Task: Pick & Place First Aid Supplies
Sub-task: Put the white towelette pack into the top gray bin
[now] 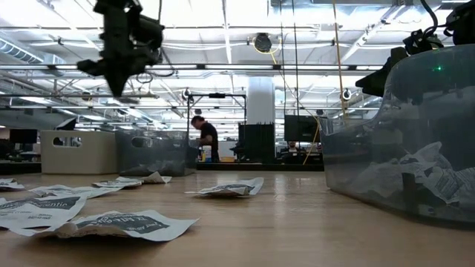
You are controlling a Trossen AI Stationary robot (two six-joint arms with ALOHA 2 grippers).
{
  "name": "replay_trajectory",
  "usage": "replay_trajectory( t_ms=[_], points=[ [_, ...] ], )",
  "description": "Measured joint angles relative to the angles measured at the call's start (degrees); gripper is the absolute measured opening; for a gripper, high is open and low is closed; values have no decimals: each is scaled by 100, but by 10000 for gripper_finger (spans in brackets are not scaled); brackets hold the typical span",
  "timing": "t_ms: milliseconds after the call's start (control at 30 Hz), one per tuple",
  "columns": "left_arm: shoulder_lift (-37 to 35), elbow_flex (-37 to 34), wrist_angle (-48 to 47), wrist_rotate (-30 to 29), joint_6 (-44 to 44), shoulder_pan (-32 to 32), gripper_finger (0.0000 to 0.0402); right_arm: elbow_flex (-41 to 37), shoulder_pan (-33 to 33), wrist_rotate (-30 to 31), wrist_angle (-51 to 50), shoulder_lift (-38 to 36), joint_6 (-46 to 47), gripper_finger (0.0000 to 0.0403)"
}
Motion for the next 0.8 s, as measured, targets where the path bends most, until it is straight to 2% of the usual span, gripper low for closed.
replay_trajectory(
  t_ms=[233, 467, 800],
  points=[
    [-540, -1264, 102, -10, -381, 375, 0, 0, 1, 0, 0, 0, 1, 221],
    [-569, -2258, 865, -105, -587, 447, 0, 0, -1, -1, 0, 1, 2, 219],
    [-569, -2430, 1040, -176, -824, 399, 14, -1, 0, -1, 0, 0, 0, 220]
  ],
)
